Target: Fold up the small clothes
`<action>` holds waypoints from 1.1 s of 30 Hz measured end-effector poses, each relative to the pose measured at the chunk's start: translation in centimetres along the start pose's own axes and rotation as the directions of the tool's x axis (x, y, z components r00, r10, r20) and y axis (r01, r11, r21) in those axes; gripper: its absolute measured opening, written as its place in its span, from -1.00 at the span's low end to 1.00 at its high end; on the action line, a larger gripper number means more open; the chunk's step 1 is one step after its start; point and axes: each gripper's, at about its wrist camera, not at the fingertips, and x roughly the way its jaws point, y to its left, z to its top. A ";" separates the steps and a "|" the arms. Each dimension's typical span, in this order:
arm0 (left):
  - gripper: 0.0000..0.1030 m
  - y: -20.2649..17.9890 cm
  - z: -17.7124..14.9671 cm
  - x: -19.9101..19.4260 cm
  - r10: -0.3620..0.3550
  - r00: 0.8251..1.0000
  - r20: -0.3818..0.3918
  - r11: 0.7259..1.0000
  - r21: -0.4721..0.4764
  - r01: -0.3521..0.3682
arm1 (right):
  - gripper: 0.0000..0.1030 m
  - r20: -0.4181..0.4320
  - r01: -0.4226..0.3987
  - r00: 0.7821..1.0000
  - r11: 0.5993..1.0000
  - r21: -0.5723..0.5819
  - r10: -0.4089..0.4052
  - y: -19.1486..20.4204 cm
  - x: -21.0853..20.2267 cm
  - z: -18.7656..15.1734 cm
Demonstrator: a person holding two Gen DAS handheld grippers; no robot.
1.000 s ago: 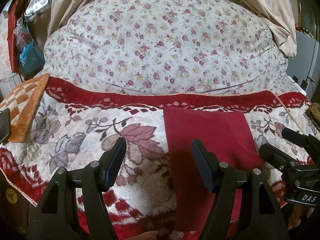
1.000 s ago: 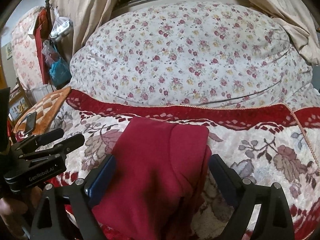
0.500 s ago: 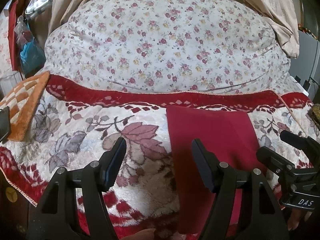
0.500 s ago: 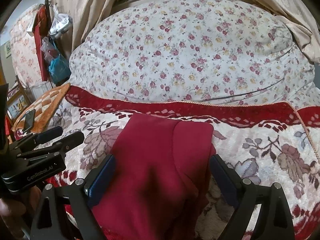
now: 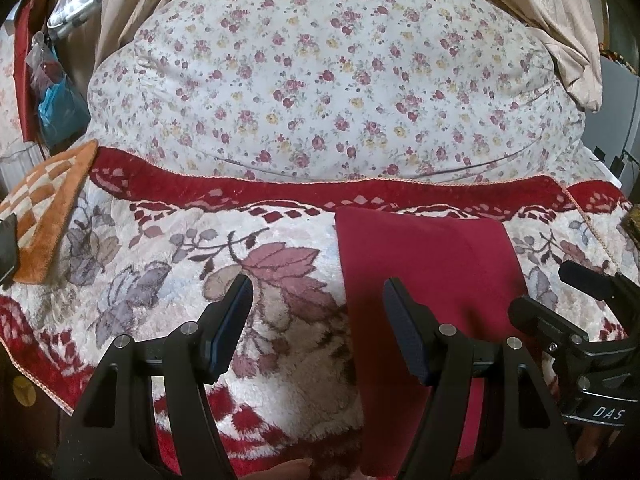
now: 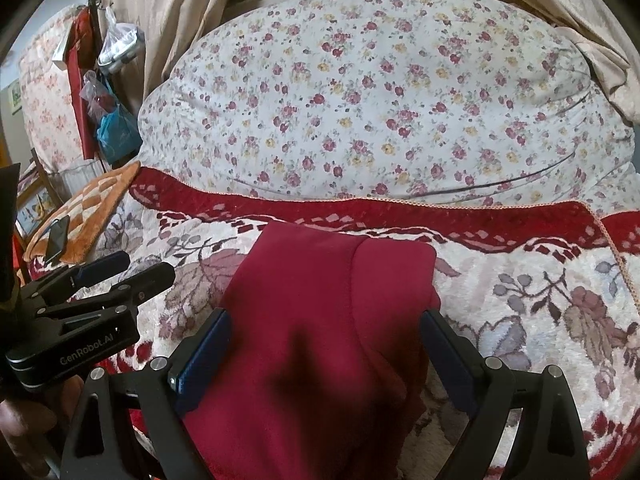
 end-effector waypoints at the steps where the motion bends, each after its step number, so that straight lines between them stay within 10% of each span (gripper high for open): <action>1: 0.32 0.1 0.0 0.1 -0.003 1.000 -0.002 1.000 -0.003 0.003 | 0.80 -0.002 0.000 1.000 1.000 0.001 0.000 0.0 0.1 0.0; 33: 0.32 1.1 -0.2 2.4 -0.015 0.999 -0.043 1.000 -0.021 0.014 | 0.80 -0.067 -0.010 0.998 1.000 0.005 0.010 0.9 2.8 0.0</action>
